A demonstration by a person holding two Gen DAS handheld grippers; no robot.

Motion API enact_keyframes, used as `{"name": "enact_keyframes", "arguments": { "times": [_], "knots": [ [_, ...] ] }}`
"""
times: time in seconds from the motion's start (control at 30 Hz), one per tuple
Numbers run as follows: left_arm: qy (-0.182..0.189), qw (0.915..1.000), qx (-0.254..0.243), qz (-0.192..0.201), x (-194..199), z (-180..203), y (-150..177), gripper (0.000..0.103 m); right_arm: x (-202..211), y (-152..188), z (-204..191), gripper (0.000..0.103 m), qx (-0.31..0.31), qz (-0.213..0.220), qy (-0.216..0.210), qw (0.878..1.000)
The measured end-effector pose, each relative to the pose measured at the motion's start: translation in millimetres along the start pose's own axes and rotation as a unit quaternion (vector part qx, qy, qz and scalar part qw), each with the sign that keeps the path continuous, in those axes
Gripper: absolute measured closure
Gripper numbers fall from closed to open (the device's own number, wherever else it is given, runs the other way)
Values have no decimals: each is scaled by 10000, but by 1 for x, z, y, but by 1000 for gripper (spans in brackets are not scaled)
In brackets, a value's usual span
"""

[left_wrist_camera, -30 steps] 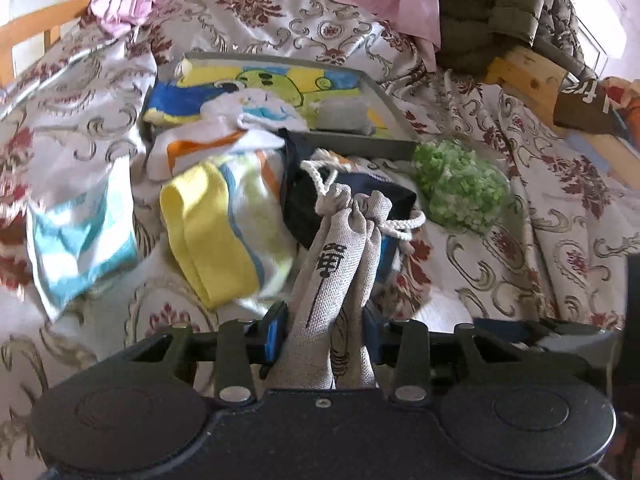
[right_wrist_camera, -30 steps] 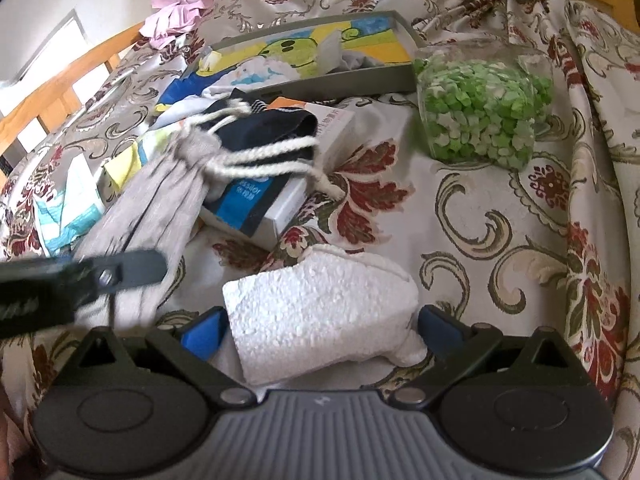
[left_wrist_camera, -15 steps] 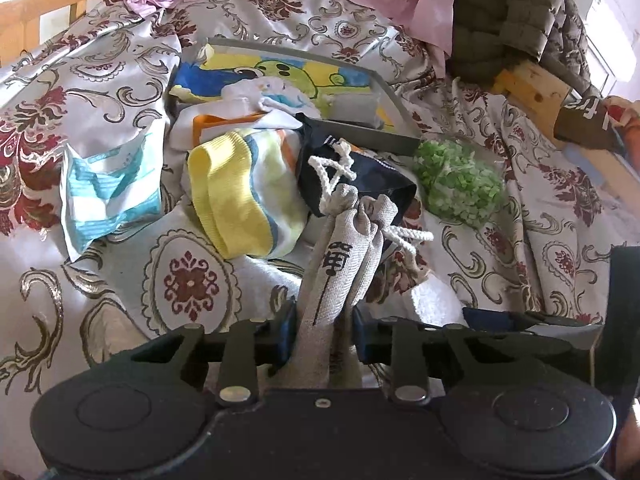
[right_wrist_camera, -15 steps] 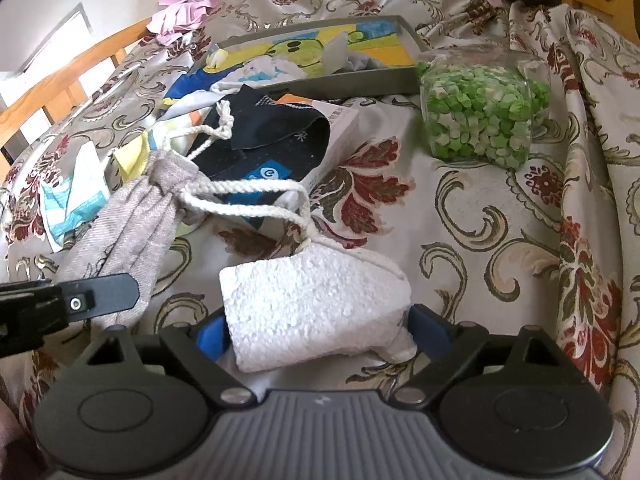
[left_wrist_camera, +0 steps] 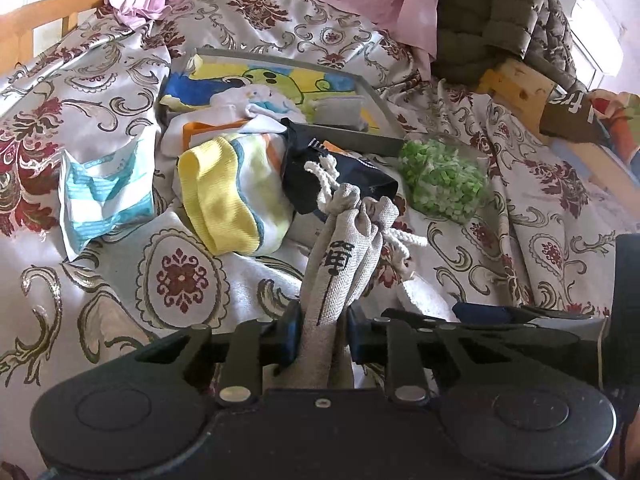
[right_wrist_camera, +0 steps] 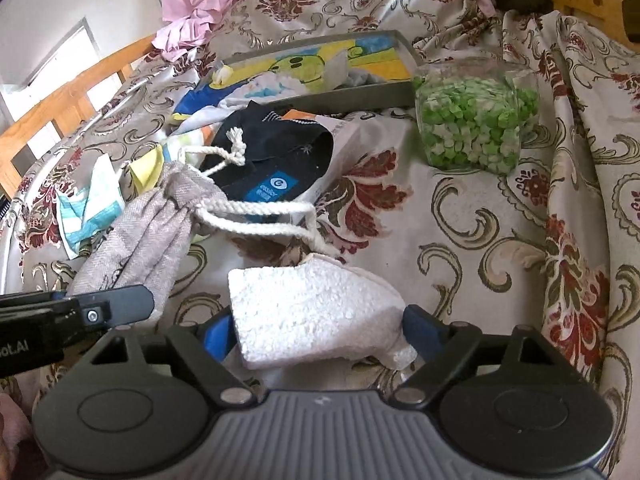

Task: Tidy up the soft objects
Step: 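Lift the beige pouch with the left gripper while the right lifts the white cloth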

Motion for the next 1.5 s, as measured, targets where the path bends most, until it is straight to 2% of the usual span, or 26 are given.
{"name": "enact_keyframes", "arguments": {
  "times": [0.13, 0.33, 0.6, 0.8, 1.0, 1.13, 1.27, 1.37, 1.5],
  "knots": [
    [20, 9999, 48, 97, 2, -2, 0, 78, 0, 1, 5, 15, -206, 2, -111, 9997],
    [178, 9990, 126, 380, 10, -3, -2, 78, 8, 0, 10, 15, -469, 258, -295, 9981],
    [220, 9952, 175, 941, 25, -1, -7, 78, 31, -6, -2, 15, -127, 1069, -125, 9941],
    [193, 9949, 391, 908, 26, -6, -16, 78, 40, -10, -4, 15, -124, 1496, -329, 9881],
    [270, 9924, 480, 1097, 33, -9, -29, 78, 45, -16, -2, 15, -159, 1716, -338, 9845],
    [323, 9909, 517, 1203, 31, -10, -55, 78, 45, -32, 2, 15, -103, 1800, -395, 9828],
    [336, 9906, 603, 1181, 20, -18, -91, 78, 38, -54, 13, 15, -328, 1866, -651, 9797],
    [308, 9899, 495, 1290, 12, -27, -122, 78, 27, -73, 17, 15, -209, 1888, -587, 9800],
    [391, 9882, 674, 1319, -9, -47, -164, 77, 9, -103, 17, 15, -42, 1860, -496, 9813]
  ]
}}
Point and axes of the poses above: each gripper's, at about its wrist camera, not at the fingertips, and x roughly against the way its jaws point, z to its right, y to its underside, the point moved 1 cm from there along -x, roughly the way its jaws point, and after that the axes turned 8 degrees about x, right-handed, at the moved point
